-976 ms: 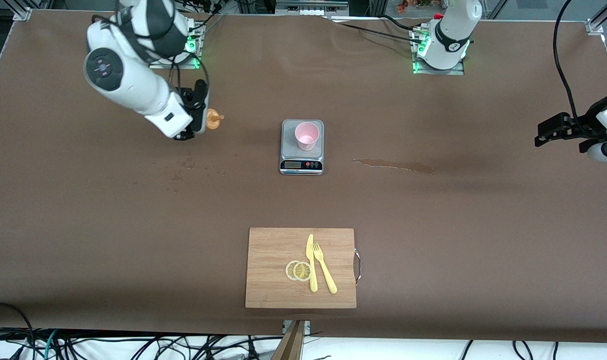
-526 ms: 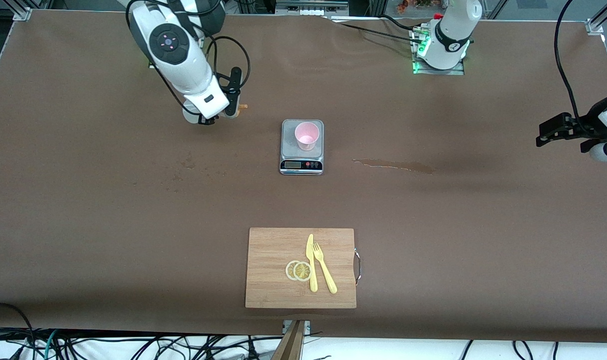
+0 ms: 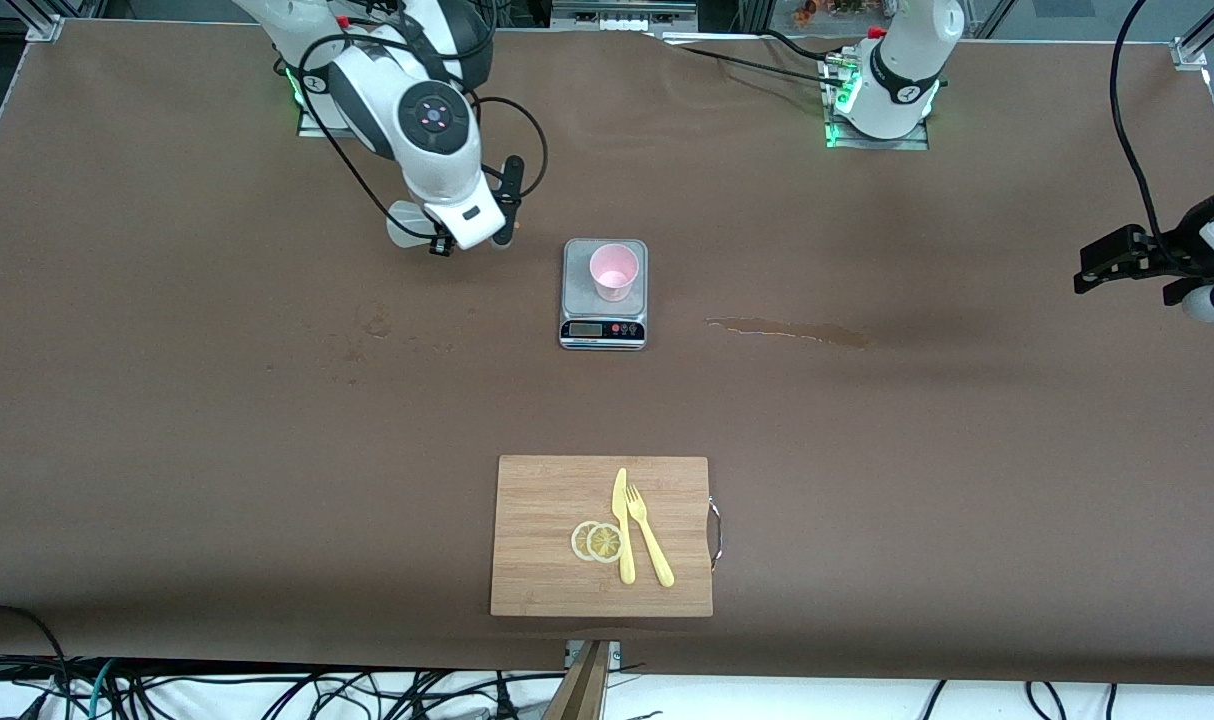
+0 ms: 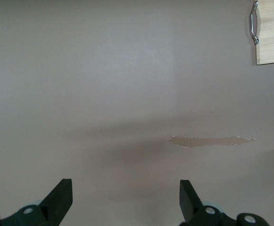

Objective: Add sauce to pink cup with both arms
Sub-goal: 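Lift the sauce bottle with the right gripper toward the scale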

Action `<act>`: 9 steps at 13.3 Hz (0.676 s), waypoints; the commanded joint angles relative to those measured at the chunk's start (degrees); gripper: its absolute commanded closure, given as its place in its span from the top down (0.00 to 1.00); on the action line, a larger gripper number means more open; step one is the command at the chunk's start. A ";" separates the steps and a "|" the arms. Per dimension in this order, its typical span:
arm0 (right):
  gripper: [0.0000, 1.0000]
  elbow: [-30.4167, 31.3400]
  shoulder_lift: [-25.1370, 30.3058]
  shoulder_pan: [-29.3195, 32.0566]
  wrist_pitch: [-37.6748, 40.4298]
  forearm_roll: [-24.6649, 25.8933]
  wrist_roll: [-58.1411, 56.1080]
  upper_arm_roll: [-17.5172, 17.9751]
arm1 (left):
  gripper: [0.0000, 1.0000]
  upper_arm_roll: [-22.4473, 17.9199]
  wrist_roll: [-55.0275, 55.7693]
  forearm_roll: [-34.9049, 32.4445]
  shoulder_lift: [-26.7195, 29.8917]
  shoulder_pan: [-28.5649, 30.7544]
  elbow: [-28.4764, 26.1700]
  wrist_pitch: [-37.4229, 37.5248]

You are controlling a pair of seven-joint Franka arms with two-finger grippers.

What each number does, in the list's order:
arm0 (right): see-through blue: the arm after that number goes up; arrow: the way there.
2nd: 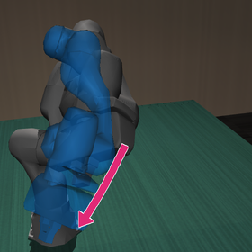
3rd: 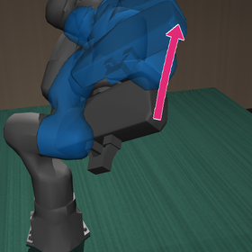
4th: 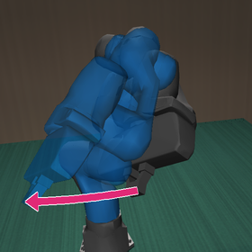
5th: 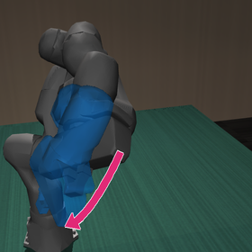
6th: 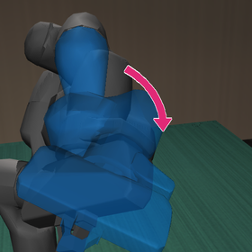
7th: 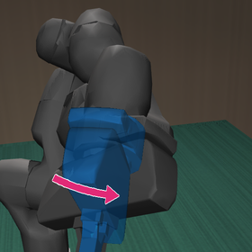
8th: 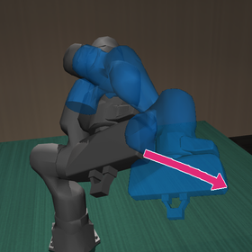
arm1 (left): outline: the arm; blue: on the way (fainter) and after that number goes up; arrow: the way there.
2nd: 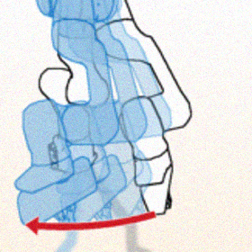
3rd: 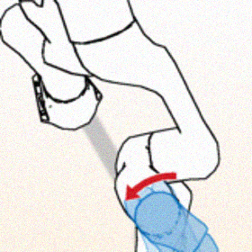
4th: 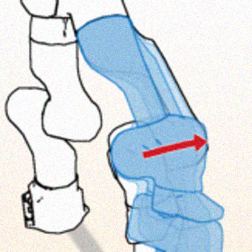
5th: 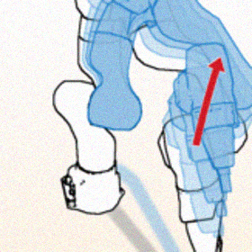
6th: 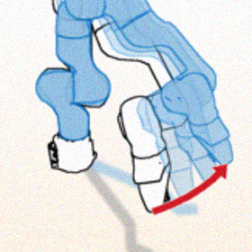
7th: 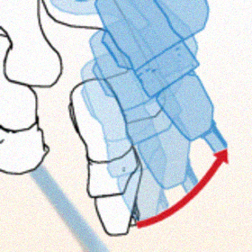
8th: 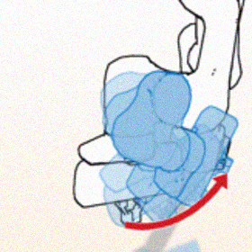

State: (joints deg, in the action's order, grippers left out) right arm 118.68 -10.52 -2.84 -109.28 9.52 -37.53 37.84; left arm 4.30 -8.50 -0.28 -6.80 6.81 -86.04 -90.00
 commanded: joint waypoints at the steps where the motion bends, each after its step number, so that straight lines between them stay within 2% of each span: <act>1: 0.00 -5.82 -5.20 -3.83 4.77 3.74 5.52 0.13 | 1.00 0.00 -0.73 0.63 -0.58 1.35 1.66 1.23; 5: 0.00 -10.81 -9.59 -7.88 8.71 5.50 9.04 -0.66 | 1.00 0.35 -0.55 1.06 -0.67 2.24 1.75 0.97; 7: 0.00 -16.87 -13.98 -11.56 13.55 6.82 10.63 -2.67 | 1.00 0.27 -0.38 0.63 -0.67 2.24 1.75 0.79; 9: 0.00 -19.53 -15.93 -14.38 15.14 7.00 11.60 -4.52 | 1.00 0.18 -0.99 0.63 -0.67 2.59 1.75 0.79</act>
State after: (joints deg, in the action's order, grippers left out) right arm 104.79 -22.61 -13.77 -98.00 15.18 -27.91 35.21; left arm 4.26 -8.52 -0.27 -6.82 8.63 -85.94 -89.99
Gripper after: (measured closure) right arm 0.634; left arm 0.000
